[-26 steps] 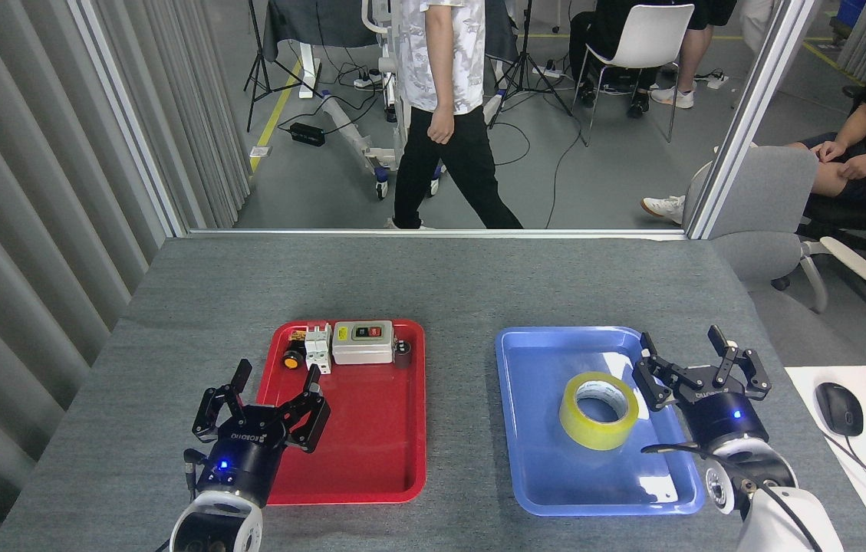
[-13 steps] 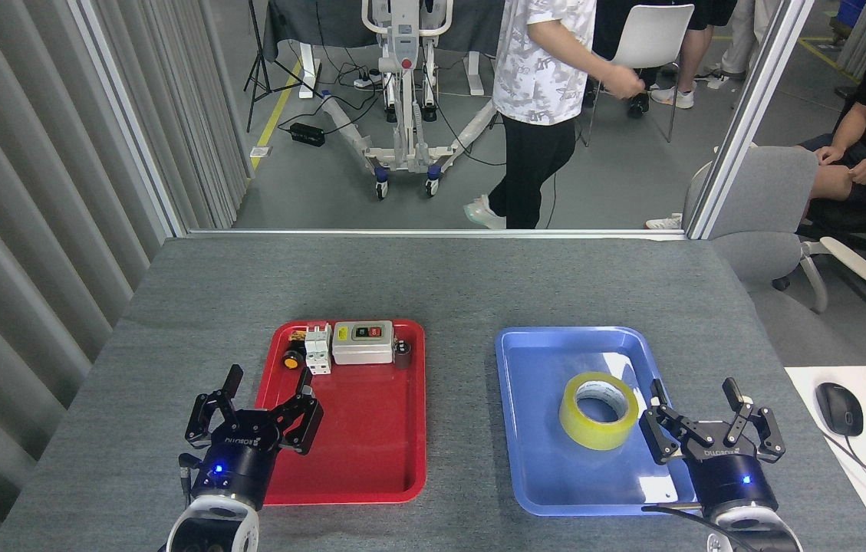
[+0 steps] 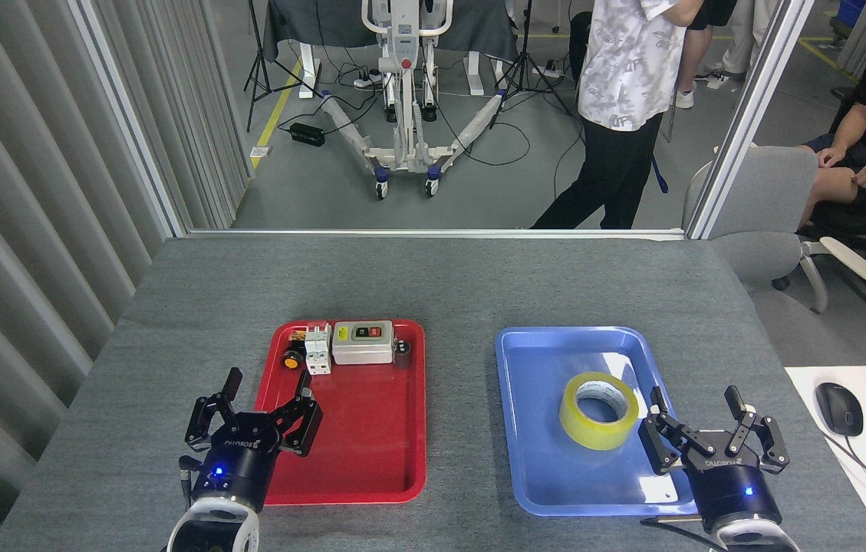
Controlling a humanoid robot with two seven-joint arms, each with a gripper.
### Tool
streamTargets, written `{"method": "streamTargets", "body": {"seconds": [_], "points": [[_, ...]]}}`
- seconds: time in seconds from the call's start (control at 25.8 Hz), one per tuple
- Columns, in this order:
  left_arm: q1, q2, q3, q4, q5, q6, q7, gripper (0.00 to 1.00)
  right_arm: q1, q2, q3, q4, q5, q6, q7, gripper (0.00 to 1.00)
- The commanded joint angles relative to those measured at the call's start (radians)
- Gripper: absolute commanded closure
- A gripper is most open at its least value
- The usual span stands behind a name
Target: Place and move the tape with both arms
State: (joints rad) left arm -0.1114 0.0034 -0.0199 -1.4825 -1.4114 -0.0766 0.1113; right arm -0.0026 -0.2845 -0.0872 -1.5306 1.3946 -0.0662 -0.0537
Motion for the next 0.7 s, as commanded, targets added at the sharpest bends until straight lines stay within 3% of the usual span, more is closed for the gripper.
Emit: {"method": "streamTargets", "body": {"seconds": [0.0,0.66], "points": [[-0.001,0.0,0.0,0.001,0.0,0.0,0.001,0.0,0.009,0.007,0.0,-0.005,0.0,0.0,0.0,0.0],[-0.001,-0.005,0.0,0.001,0.0,0.0,0.001,0.0,0.042,0.013,-0.002,-0.005,-0.002,-0.001,-0.097,0.0]]}}
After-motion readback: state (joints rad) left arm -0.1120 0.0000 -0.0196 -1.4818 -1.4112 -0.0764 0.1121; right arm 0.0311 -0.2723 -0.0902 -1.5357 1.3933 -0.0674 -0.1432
